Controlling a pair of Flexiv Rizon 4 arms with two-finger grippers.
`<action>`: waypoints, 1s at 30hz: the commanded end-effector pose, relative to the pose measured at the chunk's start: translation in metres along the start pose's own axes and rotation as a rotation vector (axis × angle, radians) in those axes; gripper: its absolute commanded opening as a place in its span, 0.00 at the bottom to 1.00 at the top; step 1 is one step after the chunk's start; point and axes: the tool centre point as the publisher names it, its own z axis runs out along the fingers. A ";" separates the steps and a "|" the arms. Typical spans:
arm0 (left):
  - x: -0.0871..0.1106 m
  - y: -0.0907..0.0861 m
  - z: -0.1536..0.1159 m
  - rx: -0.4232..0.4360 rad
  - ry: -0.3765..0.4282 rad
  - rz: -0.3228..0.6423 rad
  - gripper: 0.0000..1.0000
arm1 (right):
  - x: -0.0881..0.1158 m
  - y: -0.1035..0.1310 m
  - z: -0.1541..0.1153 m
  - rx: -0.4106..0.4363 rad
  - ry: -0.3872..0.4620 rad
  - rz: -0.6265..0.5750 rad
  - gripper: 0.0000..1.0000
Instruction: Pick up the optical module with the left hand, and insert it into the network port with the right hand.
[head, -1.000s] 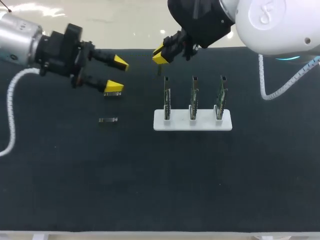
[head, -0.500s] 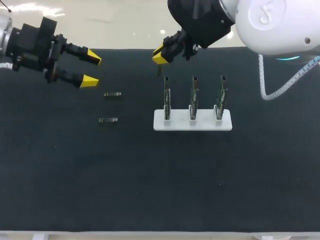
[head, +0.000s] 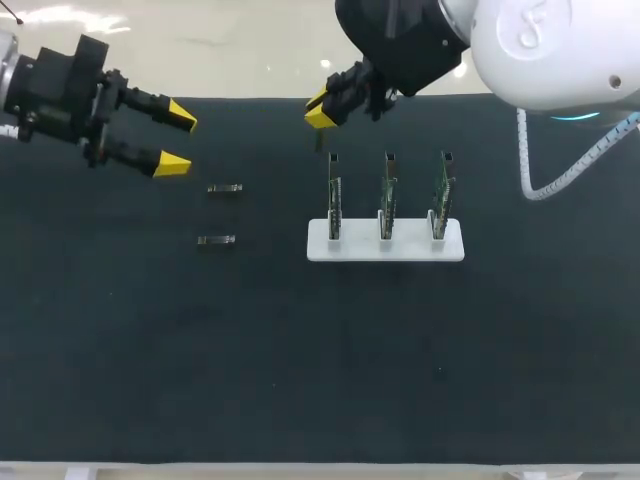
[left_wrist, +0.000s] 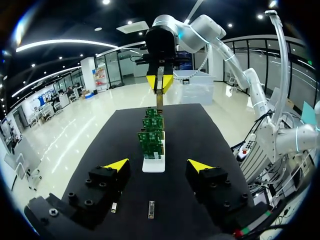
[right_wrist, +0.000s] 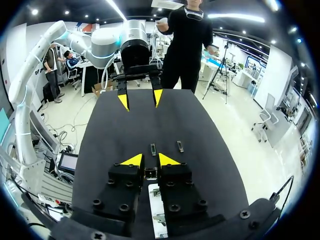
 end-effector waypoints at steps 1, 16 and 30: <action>0.000 0.001 0.000 0.003 0.003 0.000 1.00 | 0.000 0.000 0.001 0.001 0.000 0.000 0.00; 0.000 0.001 0.000 0.003 0.003 0.000 1.00 | 0.013 -0.044 0.018 -0.059 0.004 -0.023 0.00; 0.000 0.001 0.000 0.003 0.003 0.000 1.00 | 0.028 -0.072 0.033 -0.114 0.004 -0.079 0.00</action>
